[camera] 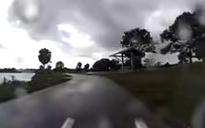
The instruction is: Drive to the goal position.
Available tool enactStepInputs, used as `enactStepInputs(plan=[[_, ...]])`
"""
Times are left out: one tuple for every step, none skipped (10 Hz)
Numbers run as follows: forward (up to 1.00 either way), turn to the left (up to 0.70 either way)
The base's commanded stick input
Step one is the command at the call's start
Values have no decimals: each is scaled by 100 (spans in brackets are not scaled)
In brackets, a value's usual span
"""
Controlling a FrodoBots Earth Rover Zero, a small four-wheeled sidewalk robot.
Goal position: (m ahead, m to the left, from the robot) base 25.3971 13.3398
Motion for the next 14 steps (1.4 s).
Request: enactStepInputs(plan=[[100,0],[100,0],[100,0],[100,0],[100,0],[100,0],[100,0],[100,0],[100,0],[100,0],[100,0],[100,0],[100,2],[100,38]])
